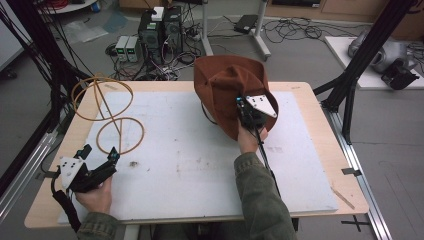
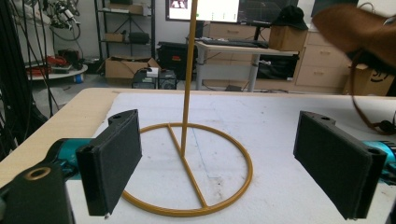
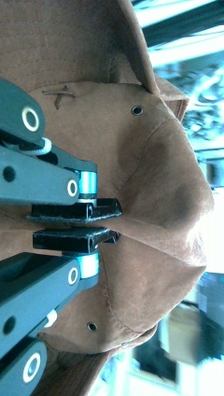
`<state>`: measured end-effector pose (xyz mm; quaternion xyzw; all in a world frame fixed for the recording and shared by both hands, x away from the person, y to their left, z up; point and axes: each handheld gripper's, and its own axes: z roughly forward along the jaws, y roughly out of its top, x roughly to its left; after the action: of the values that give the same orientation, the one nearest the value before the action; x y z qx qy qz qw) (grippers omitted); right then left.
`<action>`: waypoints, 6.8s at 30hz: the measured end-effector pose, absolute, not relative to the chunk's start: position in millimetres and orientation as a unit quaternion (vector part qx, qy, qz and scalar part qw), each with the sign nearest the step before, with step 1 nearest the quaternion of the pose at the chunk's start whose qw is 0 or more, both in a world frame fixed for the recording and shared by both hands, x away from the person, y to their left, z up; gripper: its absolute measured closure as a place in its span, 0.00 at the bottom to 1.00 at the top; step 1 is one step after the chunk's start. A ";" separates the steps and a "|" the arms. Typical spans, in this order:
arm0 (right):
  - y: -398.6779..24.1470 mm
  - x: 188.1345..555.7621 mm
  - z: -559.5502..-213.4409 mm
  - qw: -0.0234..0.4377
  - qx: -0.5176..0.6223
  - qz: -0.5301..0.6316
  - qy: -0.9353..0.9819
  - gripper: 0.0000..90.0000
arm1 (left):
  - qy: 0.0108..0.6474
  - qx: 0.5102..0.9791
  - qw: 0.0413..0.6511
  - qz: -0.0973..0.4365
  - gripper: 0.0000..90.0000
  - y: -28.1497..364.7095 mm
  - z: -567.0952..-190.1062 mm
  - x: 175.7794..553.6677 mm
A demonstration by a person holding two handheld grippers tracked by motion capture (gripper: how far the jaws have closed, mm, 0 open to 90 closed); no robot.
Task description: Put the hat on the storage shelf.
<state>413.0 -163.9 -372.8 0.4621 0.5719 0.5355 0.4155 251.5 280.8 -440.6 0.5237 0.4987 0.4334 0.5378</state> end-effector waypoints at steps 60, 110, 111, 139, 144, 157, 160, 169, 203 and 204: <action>49.3 376.9 -267.9 0.329 0.240 0.711 0.573 0.96 | 0.518 0.494 0.552 0.428 0.17 293.8 -442.0 246.6; 108.7 384.2 -295.7 0.234 0.212 0.655 0.687 0.43 | 0.527 0.488 0.549 0.427 0.17 299.6 -444.0 242.1; 108.7 384.2 -295.7 0.234 0.212 0.655 0.687 0.43 | 0.528 0.489 0.549 0.426 0.17 299.6 -443.9 242.1; -116.8 380.4 -269.7 0.340 0.326 0.631 0.616 0.14 | 0.519 0.492 0.546 0.438 0.17 294.8 -441.8 240.5; -186.3 365.5 -277.5 0.374 0.377 0.611 0.587 0.13 | 0.521 0.494 0.543 0.437 0.17 293.8 -442.0 240.5; -287.7 308.0 -318.3 0.452 0.450 0.547 0.541 0.13 | 0.523 0.490 0.544 0.436 0.17 294.2 -441.6 239.6; -292.7 303.9 -328.4 0.453 0.457 0.542 0.540 0.13 | 0.523 0.490 0.545 0.436 0.17 294.6 -441.6 239.4; -302.1 294.2 -376.8 0.441 0.482 0.519 0.551 0.13 | 0.522 0.491 0.543 0.437 0.17 294.3 -441.7 239.6; -318.1 280.7 -430.9 0.422 0.527 0.510 0.533 0.13 | 0.518 0.498 0.535 0.444 0.17 292.0 -441.3 239.0; -318.1 280.8 -431.3 0.421 0.527 0.510 0.534 0.13 | 0.518 0.498 0.536 0.444 0.17 291.8 -441.2 239.1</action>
<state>280.8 -318.1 -431.3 0.5272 0.5336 0.5101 0.4209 239.1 291.8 -441.2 0.4982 0.5175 0.4438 0.5358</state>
